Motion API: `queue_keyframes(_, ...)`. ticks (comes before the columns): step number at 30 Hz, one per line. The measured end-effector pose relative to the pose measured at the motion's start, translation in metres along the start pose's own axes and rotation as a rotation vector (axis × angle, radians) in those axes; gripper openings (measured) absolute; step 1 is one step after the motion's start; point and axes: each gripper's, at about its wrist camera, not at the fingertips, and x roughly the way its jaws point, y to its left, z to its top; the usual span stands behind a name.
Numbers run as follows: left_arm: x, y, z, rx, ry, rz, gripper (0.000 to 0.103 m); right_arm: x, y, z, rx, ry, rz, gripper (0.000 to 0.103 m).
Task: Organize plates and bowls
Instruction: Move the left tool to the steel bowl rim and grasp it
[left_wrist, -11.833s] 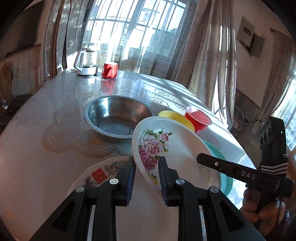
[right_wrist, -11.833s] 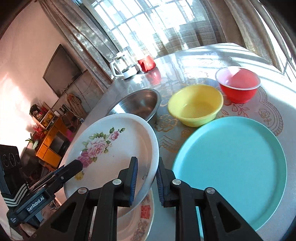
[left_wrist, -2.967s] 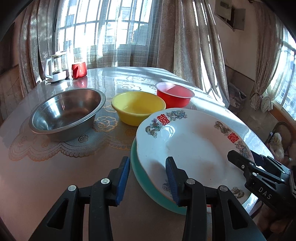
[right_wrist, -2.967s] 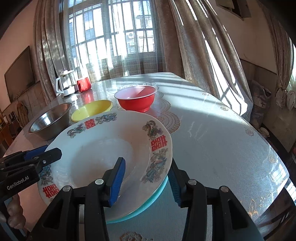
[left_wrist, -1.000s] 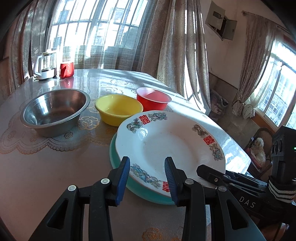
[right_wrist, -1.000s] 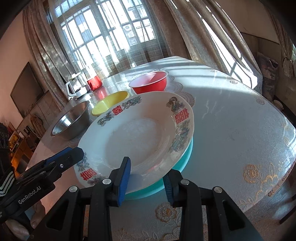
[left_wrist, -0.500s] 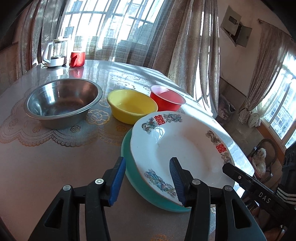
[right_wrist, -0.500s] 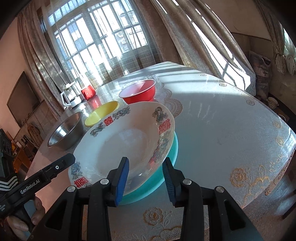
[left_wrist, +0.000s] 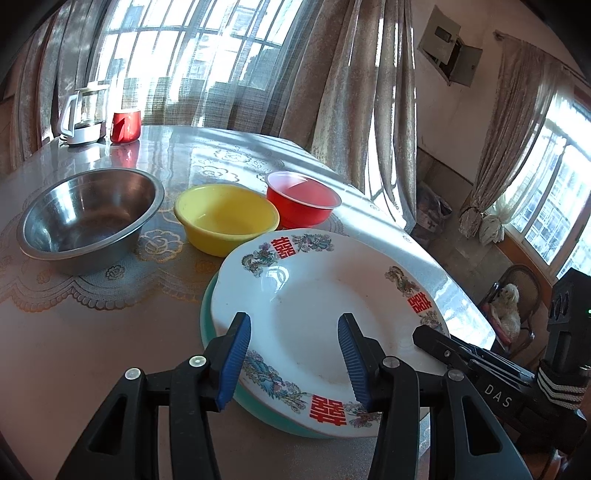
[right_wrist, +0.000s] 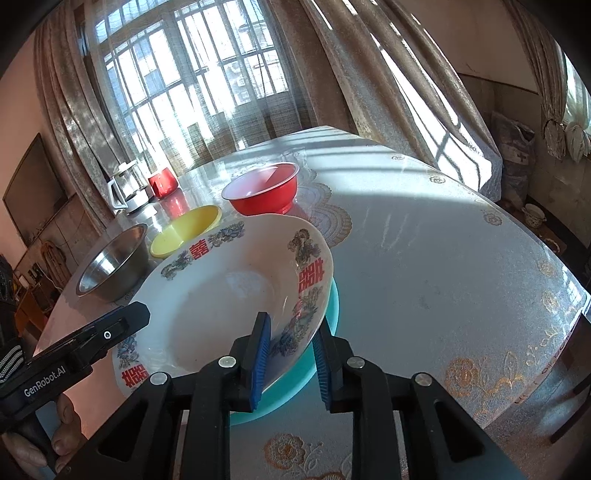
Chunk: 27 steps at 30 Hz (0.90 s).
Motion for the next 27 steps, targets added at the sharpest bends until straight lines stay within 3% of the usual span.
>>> queue_keyframes(7, -0.005, 0.005, 0.004, 0.015, -0.011, 0.115, 0.05, 0.002, 0.001, -0.004, 0.026, 0.022, 0.022, 0.023)
queue_keyframes(14, -0.015, 0.02, -0.001, -0.005, -0.02, 0.147, 0.05, -0.001, 0.002, -0.005, 0.021, 0.025, 0.014, 0.024)
queue_keyframes(17, -0.022, 0.033, -0.002, -0.028, -0.022, 0.163, 0.05, -0.008, 0.002, -0.002, -0.003, -0.011, -0.029, 0.031)
queue_keyframes(22, -0.031, 0.061, -0.003, -0.073, -0.029, 0.207, 0.05, -0.024, 0.0, 0.01, -0.02, -0.081, -0.087, 0.033)
queue_keyframes(27, -0.038, 0.092, -0.006, -0.13, -0.032, 0.258, 0.052, -0.028, 0.015, 0.022, -0.053, -0.101, -0.045, 0.034)
